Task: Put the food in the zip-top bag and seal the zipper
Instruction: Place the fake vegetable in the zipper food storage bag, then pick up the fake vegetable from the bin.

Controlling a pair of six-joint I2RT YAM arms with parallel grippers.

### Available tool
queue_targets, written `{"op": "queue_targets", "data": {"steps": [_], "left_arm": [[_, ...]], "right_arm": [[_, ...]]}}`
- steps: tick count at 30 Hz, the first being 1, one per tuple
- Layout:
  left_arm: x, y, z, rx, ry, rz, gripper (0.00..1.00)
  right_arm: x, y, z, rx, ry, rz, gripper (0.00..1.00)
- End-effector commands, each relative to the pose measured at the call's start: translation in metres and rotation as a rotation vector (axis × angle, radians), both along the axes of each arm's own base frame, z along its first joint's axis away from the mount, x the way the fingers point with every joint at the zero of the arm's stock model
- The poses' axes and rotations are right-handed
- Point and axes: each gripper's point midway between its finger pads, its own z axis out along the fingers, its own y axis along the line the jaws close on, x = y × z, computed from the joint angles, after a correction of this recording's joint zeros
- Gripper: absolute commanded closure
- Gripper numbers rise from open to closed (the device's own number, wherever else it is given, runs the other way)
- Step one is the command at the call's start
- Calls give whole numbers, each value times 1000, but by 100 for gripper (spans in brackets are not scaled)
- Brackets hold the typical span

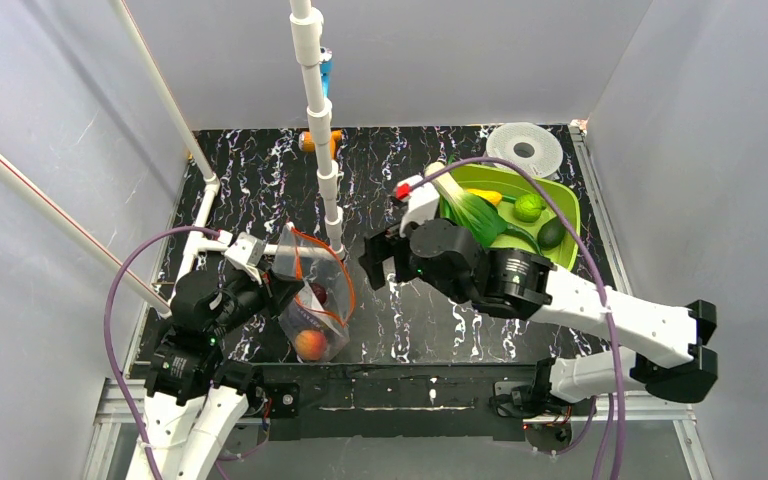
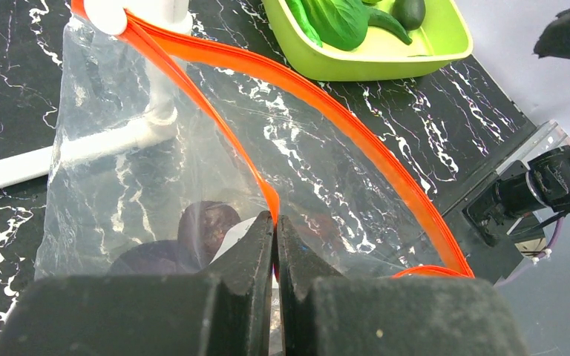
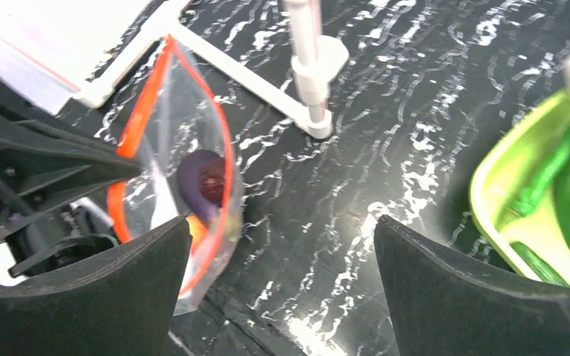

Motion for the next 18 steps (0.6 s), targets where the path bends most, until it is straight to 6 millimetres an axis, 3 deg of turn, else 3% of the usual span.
{"op": "queue_targets", "data": {"steps": [1, 3, 4, 6, 8, 11, 14, 18], "left_arm": [[1, 0, 0, 2, -1, 4, 100], [1, 1, 1, 2, -3, 6, 100], [1, 0, 1, 0, -4, 3, 100], [2, 1, 1, 2, -3, 10, 100], [3, 0, 0, 3, 5, 7, 100], [3, 1, -1, 3, 6, 11, 100], [3, 1, -1, 5, 8, 13, 100], [3, 1, -2, 6, 13, 13, 100]], "right_arm": [[22, -39, 9, 68, -73, -203, 2], [31, -75, -5, 47, -67, -305, 2], [43, -102, -20, 54, -35, -390, 2], [64, -152, -46, 142, 127, -518, 2], [76, -182, -61, 164, 177, -601, 2], [104, -225, -84, 56, 232, -740, 2], [138, -252, -113, 83, 398, -844, 2], [171, -264, -123, 119, 452, -884, 2]]}}
